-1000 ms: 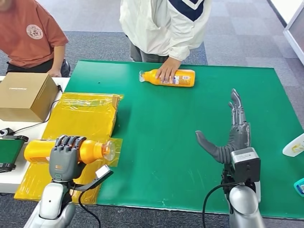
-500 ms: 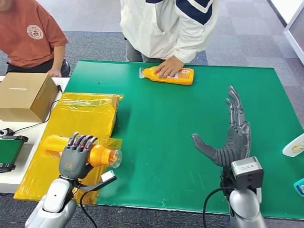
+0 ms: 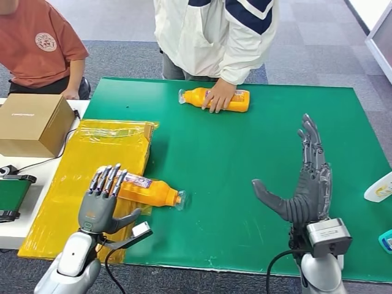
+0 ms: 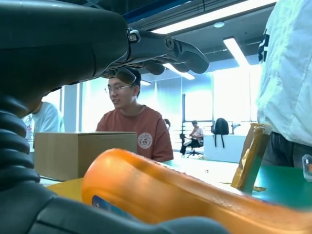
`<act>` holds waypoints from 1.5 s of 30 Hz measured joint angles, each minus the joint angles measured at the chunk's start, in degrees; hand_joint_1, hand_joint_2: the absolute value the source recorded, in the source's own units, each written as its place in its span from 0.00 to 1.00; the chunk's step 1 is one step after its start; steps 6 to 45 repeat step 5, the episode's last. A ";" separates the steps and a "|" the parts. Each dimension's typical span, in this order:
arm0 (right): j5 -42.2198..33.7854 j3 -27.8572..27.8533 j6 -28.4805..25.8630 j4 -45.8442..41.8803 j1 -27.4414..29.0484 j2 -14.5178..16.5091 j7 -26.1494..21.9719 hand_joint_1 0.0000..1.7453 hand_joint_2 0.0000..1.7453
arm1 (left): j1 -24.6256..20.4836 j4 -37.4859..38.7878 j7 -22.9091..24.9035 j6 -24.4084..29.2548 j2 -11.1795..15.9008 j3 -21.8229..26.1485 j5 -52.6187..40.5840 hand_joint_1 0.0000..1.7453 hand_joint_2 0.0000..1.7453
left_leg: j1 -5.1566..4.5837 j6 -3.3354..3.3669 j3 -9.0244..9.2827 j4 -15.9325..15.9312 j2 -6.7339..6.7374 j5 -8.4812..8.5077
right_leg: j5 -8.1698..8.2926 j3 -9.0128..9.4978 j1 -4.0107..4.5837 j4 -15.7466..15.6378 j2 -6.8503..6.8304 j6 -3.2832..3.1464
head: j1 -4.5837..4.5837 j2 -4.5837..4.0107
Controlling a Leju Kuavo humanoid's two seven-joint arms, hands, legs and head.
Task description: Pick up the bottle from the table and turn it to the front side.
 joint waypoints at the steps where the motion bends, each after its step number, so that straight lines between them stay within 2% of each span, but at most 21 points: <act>1: 0.17 -0.01 0.02 -0.15 0.12 -0.01 -0.05 0.00 1.00 | 0.01 0.00 0.12 0.01 0.05 -0.13 -0.01 0.00 0.00 | 0.00 0.00 0.00 0.00 0.00 0.00 | 0.00 0.00 0.00 0.00 0.00 0.00 | 0.01 0.00; 45: 0.50 -0.02 0.07 -0.35 0.50 -0.02 -0.11 0.00 1.00 | 0.03 -0.02 0.30 0.02 0.12 -0.52 -0.01 0.00 0.00 | 0.00 0.00 0.00 0.00 0.00 0.00 | 0.00 0.00 0.00 0.00 0.00 0.00 | 0.01 0.02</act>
